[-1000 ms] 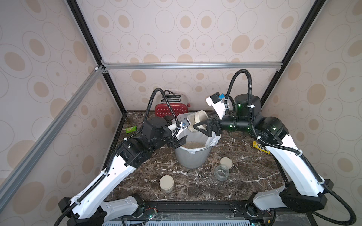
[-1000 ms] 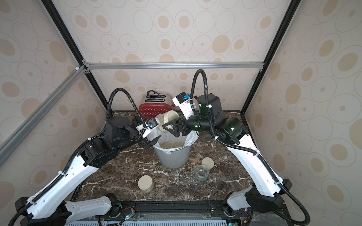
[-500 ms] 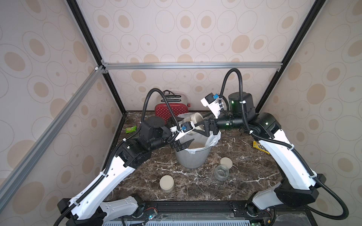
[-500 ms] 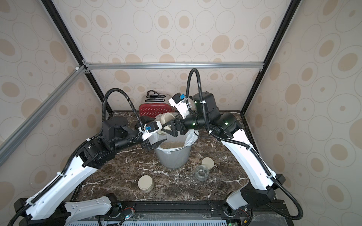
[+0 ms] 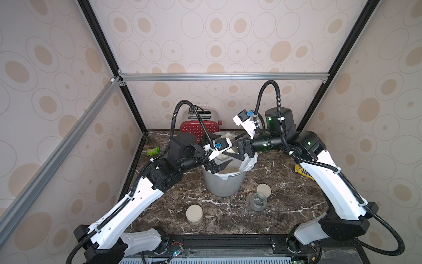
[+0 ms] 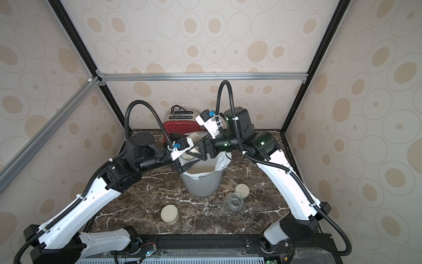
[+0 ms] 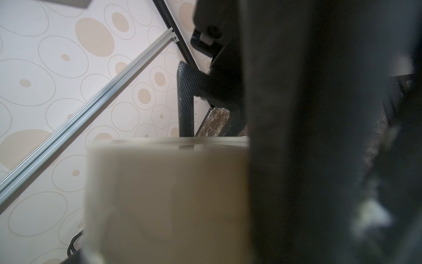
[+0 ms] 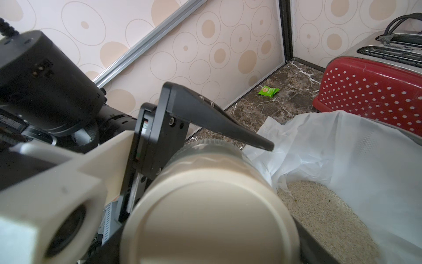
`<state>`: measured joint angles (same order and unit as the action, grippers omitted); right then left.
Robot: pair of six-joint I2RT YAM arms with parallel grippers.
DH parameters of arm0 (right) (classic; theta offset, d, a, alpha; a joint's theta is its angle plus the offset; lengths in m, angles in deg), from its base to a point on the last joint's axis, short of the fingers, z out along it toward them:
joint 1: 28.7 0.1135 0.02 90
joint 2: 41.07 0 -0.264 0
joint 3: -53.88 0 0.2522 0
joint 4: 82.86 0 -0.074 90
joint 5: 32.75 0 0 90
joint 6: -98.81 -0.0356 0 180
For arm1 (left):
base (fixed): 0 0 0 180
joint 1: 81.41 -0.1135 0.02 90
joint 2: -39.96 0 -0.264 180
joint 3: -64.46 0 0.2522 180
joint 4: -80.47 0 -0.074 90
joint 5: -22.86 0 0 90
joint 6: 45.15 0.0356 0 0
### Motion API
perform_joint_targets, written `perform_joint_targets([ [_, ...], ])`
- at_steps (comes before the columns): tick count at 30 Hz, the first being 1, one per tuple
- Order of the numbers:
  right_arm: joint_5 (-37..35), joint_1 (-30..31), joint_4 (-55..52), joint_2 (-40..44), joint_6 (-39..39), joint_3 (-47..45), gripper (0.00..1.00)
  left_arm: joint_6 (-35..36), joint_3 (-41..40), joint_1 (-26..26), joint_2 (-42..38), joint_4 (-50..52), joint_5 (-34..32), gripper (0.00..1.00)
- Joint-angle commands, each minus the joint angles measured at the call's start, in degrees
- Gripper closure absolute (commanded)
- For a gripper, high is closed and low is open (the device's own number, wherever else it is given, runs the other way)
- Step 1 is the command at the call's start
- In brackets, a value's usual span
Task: Empty moldy rice from jars
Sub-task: Pick up the jar from the center of the board.
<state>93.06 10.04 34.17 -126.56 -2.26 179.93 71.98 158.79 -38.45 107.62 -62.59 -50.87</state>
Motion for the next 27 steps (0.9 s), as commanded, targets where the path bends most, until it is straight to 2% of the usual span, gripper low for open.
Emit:
perform_joint_targets([
  [1, 2.79, 0.23, 1.32, 0.17, 0.54, 1.70, 0.62, -0.51, 2.56, -0.05, 0.67, -1.16, 0.97, 0.01],
  [6, 2.26, 0.26, 0.35, 0.25, 0.93, 1.62, 0.62, -1.69, 2.68, -0.07, 1.00, -2.75, 0.95, 0.07],
  [12, 2.02, 0.24, 0.60, 0.78, 0.53, 1.58, 0.63, -2.21, 2.48, -0.04, 1.50, -3.39, 1.56, 0.27],
  [17, 1.51, 0.24, 0.61, 0.86, 0.43, 1.70, 0.63, -3.78, 1.16, 0.00, 1.11, -5.10, 1.68, 0.50],
  [21, 1.03, 0.27, 1.08, 1.24, 0.16, 1.55, 0.61, -5.38, -0.69, -0.01, 0.12, -7.95, 1.31, 0.56],
  [22, 0.75, 0.24, 1.38, 1.40, -0.09, 1.40, 0.59, -5.92, -1.07, -0.03, -0.19, -8.69, 1.31, 0.57],
  [26, -0.94, 0.25, 4.00, 2.66, -1.33, -1.06, 0.22, -8.74, -3.27, 0.02, -1.18, -12.35, 0.93, 0.58],
  [27, -1.22, 0.23, 4.99, 3.22, -1.76, -2.05, 0.17, -9.42, -3.78, 0.00, -1.49, -13.35, 0.71, 0.59],
])
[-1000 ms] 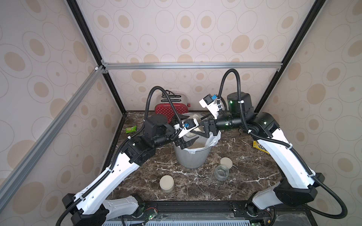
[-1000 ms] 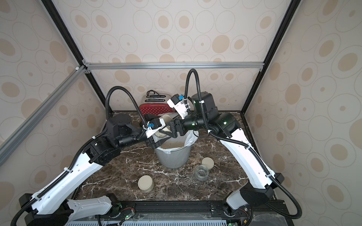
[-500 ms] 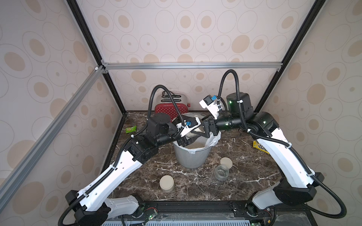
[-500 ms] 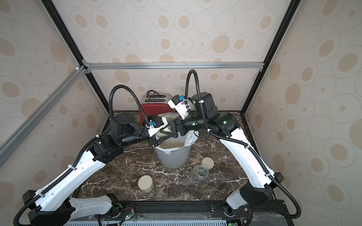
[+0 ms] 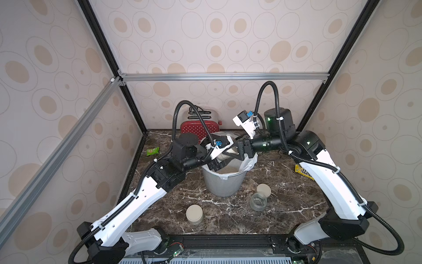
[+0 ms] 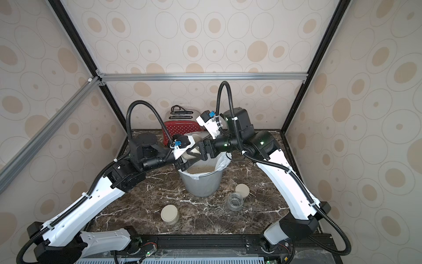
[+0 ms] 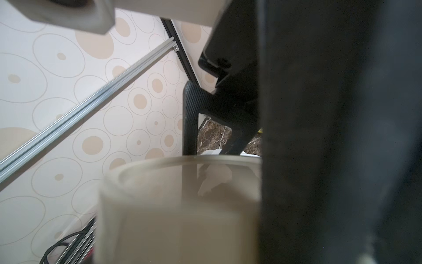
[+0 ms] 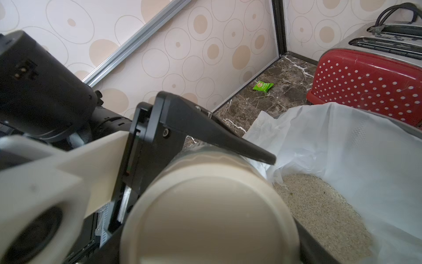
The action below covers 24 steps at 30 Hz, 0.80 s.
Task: Empty moldy rice from jars
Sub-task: Pick up the jar from the center of the board, then unscrew the lid from the jar.
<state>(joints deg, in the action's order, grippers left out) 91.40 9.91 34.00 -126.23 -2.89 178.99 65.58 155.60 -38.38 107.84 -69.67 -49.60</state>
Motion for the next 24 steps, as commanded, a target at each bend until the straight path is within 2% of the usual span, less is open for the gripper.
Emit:
perform_joint_targets([
  [1, 0.05, 0.35, 6.49, 3.56, -1.61, -2.46, 0.12, -3.75, -1.25, -0.12, -2.00, -7.50, -0.79, 0.59],
  [3, -1.18, 0.35, 9.33, 5.29, -2.47, -5.77, 0.01, -5.13, -2.20, -0.12, -2.71, -9.50, -1.04, 0.59],
  [8, -7.45, 0.39, 17.44, 11.18, -4.20, -14.87, 0.01, -8.25, -4.15, -0.09, -3.96, -13.46, -1.44, 0.60],
  [17, -8.28, 0.41, 30.58, 15.14, -8.65, -24.74, 0.01, -14.45, -6.51, -0.08, -3.20, -20.35, 1.51, 0.60],
  [24, -7.64, 0.43, 35.51, 14.00, -10.30, -25.91, 0.01, -15.77, -6.37, -0.05, -2.04, -21.55, 3.12, 0.61],
])
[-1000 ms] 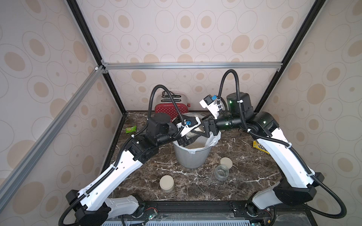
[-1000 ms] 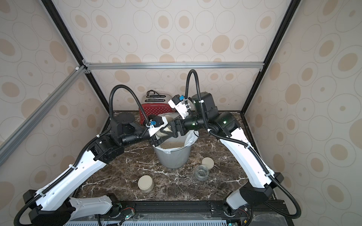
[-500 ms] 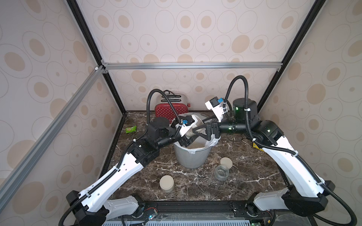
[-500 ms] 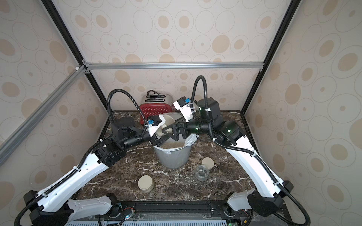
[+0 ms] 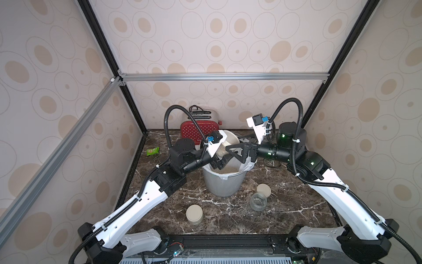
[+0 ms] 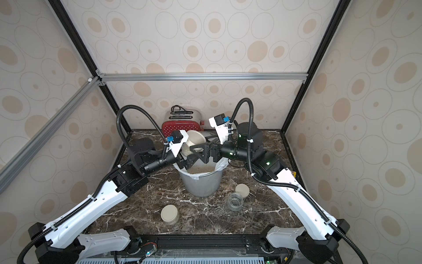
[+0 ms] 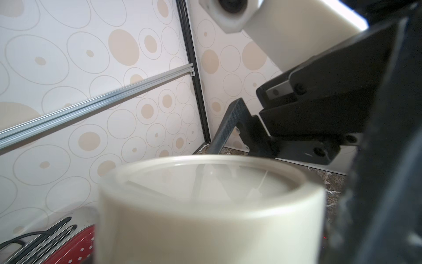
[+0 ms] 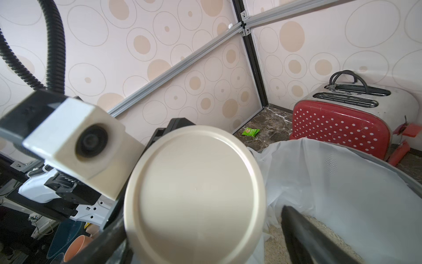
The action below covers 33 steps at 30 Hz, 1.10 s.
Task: Empty moldy rice from jars
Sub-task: Unscrew the lid from the jar.
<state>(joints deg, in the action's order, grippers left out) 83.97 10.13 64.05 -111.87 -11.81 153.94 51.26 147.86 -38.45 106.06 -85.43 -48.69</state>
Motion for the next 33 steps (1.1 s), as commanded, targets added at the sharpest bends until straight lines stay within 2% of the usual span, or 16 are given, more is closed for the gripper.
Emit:
perform_joint_targets([
  [1, 0.06, 0.20, 6.43, -0.42, -1.74, -1.17, 0.01, -1.56, 1.37, -0.02, -0.15, -5.79, 2.27, 0.61],
  [5, 0.65, 0.20, 8.32, -1.30, -2.54, -1.08, 0.00, -2.01, 1.37, -0.05, 0.12, -5.87, 2.63, 0.61],
  [8, 1.64, 0.32, 8.25, -2.30, -2.71, -0.53, 0.05, -2.11, 1.37, 0.00, 0.00, -6.27, 2.55, 0.61],
  [18, 2.77, 0.20, 6.45, -2.83, -0.02, 0.68, 0.41, -4.42, 2.72, -0.01, 0.54, -3.95, 2.87, 0.60],
  [25, 14.47, -0.47, 5.16, -4.05, 4.74, 5.30, 0.49, -8.16, 5.14, -0.15, 0.27, -2.42, 9.80, 0.60],
  [33, 34.77, -1.93, 2.81, -7.42, 9.31, 12.89, 0.50, -15.19, 8.64, -0.21, 0.69, -2.54, 25.04, 0.60],
])
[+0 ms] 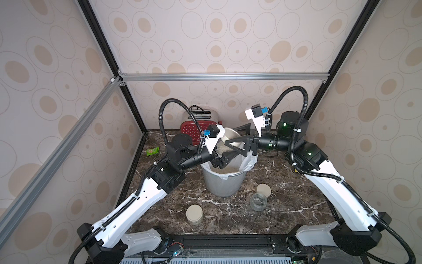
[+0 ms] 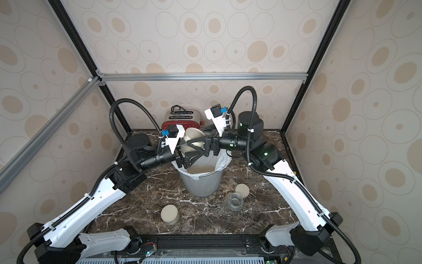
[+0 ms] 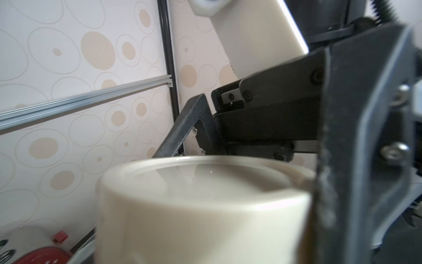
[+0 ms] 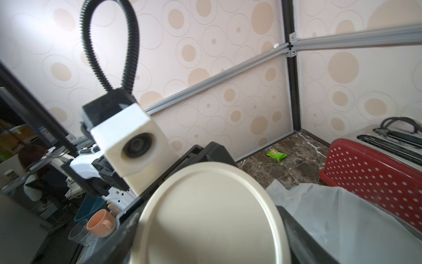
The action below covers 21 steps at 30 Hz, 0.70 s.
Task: Empty moldy rice from jars
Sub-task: Unscrew the lid from the jar.
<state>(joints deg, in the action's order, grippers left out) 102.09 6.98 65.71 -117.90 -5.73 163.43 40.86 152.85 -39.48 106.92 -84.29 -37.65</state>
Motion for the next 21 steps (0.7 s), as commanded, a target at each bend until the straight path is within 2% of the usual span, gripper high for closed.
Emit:
perform_joint_targets([
  [1, 18.45, 1.08, 0.61, -1.91, 3.61, 4.42, 0.50, -6.07, 3.83, 0.76, -0.14, -4.48, 15.70, 0.60],
  [6, 26.11, 0.89, 0.65, -4.64, 3.44, 8.17, 0.50, -9.75, 3.78, 0.82, -0.47, -7.36, 19.21, 0.60],
  [15, 24.45, 0.84, -0.42, -5.26, 4.84, 9.03, 0.40, -7.87, 1.63, 0.86, -1.20, -8.19, 15.74, 0.58],
  [21, 17.57, 0.53, -5.00, -3.72, 8.14, 8.48, 0.13, -6.31, -0.04, 0.86, -2.49, -8.75, 12.10, 0.58],
])
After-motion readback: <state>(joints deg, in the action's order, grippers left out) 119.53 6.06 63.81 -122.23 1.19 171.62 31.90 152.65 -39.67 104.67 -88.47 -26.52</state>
